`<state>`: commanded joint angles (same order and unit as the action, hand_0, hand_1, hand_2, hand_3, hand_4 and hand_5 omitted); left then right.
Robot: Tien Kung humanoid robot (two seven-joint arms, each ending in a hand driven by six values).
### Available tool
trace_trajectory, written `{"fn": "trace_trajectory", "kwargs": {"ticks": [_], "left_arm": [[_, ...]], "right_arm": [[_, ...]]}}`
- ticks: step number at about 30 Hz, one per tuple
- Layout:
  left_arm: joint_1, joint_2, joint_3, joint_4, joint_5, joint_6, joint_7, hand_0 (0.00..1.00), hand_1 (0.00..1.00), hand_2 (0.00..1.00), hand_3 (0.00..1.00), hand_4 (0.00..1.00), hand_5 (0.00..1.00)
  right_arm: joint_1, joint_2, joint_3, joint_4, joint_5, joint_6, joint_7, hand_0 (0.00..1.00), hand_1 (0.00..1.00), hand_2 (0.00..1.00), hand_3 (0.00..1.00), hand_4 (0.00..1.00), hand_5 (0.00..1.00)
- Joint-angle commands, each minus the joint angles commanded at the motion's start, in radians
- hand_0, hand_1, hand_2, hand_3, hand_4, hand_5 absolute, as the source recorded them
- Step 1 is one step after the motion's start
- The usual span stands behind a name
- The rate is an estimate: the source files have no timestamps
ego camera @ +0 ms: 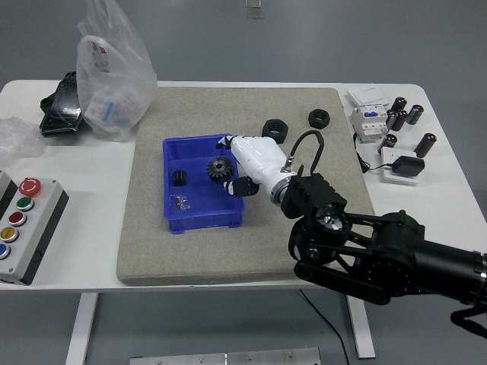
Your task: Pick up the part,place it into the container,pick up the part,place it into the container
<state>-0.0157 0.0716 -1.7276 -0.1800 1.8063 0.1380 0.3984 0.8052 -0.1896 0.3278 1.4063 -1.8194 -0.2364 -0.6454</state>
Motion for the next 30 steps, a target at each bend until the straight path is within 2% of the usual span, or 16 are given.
{"fn": "trace_trajectory", "kwargs": {"ticks": [4,5,7,10,11,15,16,17,22,23,24,26,28,29,30], "left_arm": [[0.001,0.000,-0.002,0.000,0.001,0.000,0.002,0.829,0.765,0.755,0.889,0.909,0.827],[0.001,-0.001,-0.003,0.000,0.003,0.000,0.004,0.829,0.765,0.756,0.889,0.910,0.826],[0.002,-0.001,-0.005,0.000,0.004,0.000,0.005,0.829,0.765,0.756,0.889,0.910,0.826],[0.002,-0.002,-0.006,0.000,0.005,-0.001,0.004,0.829,0.765,0.756,0.889,0.910,0.826],[0.002,-0.002,-0.006,0.000,0.005,-0.001,0.004,0.829,0.765,0.755,0.889,0.910,0.828],[0.004,-0.004,-0.009,0.000,0.005,-0.001,0.003,0.829,0.765,0.755,0.889,0.910,0.828],[0.004,-0.005,-0.009,0.000,0.004,-0.001,0.002,0.829,0.765,0.755,0.889,0.910,0.828],[0.005,-0.005,-0.010,0.000,0.003,0.000,0.002,0.829,0.765,0.757,0.889,0.910,0.826],[0.006,-0.005,-0.013,0.000,0.001,0.000,-0.002,0.829,0.765,0.757,0.889,0.910,0.826],[0.007,-0.006,-0.012,0.000,-0.001,0.001,-0.004,0.829,0.765,0.756,0.889,0.910,0.826],[0.007,-0.006,-0.011,0.000,-0.004,0.001,-0.005,0.829,0.765,0.756,0.889,0.910,0.826],[0.009,-0.007,-0.011,0.000,-0.003,0.000,-0.007,0.829,0.765,0.756,0.889,0.910,0.826],[0.011,-0.007,-0.009,0.000,-0.004,-0.001,-0.008,0.829,0.765,0.756,0.889,0.910,0.826],[0.011,-0.008,-0.008,0.000,-0.005,-0.001,-0.008,0.829,0.765,0.755,0.886,0.910,0.824],[0.011,-0.008,-0.006,0.000,-0.006,-0.002,-0.010,0.829,0.765,0.755,0.886,0.910,0.824]], "right_arm": [[-0.002,0.001,0.006,0.000,-0.001,0.013,0.000,0.463,0.774,0.880,0.959,0.652,0.152],[-0.004,0.001,0.010,0.000,-0.003,0.013,0.000,0.461,0.779,0.884,0.971,0.690,0.159],[-0.010,0.001,0.018,-0.002,-0.008,0.006,0.000,0.461,0.779,0.884,0.971,0.690,0.159],[-0.038,-0.007,0.059,-0.005,-0.028,-0.046,0.000,0.461,0.779,0.884,0.971,0.690,0.159],[-0.052,-0.014,0.081,-0.004,-0.031,-0.069,0.000,0.412,0.741,0.830,0.929,0.657,0.179],[-0.128,-0.048,0.184,0.003,0.004,-0.168,0.023,0.412,0.741,0.830,0.929,0.657,0.179],[-0.147,-0.057,0.211,0.005,0.020,-0.191,0.042,0.412,0.741,0.830,0.929,0.657,0.179],[-0.170,-0.066,0.246,0.007,0.043,-0.220,0.066,0.495,0.707,0.770,0.807,0.670,0.226],[-0.289,-0.097,0.421,0.003,0.210,-0.356,0.239,0.495,0.707,0.770,0.807,0.670,0.226],[-0.313,-0.100,0.455,0.001,0.246,-0.377,0.275,0.583,0.700,0.742,0.729,0.674,0.263],[-0.337,-0.102,0.488,-0.004,0.282,-0.395,0.311,0.583,0.700,0.742,0.729,0.674,0.263],[-0.390,-0.100,0.558,-0.019,0.360,-0.408,0.389,0.583,0.700,0.742,0.729,0.674,0.263],[-0.444,-0.096,0.624,-0.034,0.438,-0.387,0.467,0.583,0.700,0.742,0.729,0.674,0.263],[-0.468,-0.094,0.653,-0.040,0.474,-0.373,0.503,0.655,0.711,0.734,0.713,0.694,0.317],[-0.496,-0.093,0.686,-0.044,0.516,-0.355,0.545,0.655,0.711,0.734,0.713,0.694,0.317]]}}
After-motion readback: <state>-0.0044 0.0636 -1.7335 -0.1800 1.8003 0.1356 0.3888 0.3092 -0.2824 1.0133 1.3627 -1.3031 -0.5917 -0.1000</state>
